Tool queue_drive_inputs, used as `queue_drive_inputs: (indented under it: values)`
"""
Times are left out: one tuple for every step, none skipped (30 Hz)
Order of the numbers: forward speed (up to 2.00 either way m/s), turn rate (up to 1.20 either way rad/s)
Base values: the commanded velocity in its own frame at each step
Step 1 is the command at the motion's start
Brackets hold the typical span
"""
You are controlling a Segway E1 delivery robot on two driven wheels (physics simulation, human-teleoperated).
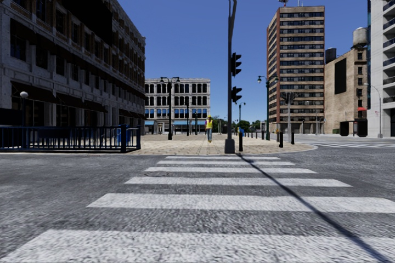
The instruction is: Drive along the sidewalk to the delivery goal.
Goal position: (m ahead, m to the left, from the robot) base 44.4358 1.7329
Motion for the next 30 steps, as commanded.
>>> queue_drive_inputs:
  values:
    - [2.0,0.0]
    - [2.0,0.0]
    - [2.0,0.0]
    - [2.0,0.0]
    - [2.0,0.0]
    - [2.0,0.0]
    - [2.0,0.0]
    - [2.0,0.0]
    - [2.0,0.0]
    - [2.0,0.0]
    - [2.0,0.0]
    - [2.0,0.0]
    - [2.0,0.0]
    - [2.0,0.0]
    - [2.0,0.0]
    - [2.0,0.0]
    - [2.0,0.0]
    - [2.0,0.0]
    - [2.0,0.0]
    - [2.0,0.0]
    - [2.0,0.0]
    - [2.0,0.0]
    - [2.0,0.0]
    - [2.0,0.0]
    - [2.0,0.0]
    - [2.0,0.0]
    - [2.0,0.0]
    - [2.0,0.0]
    - [2.0,0.0]
    - [2.0,0.0]
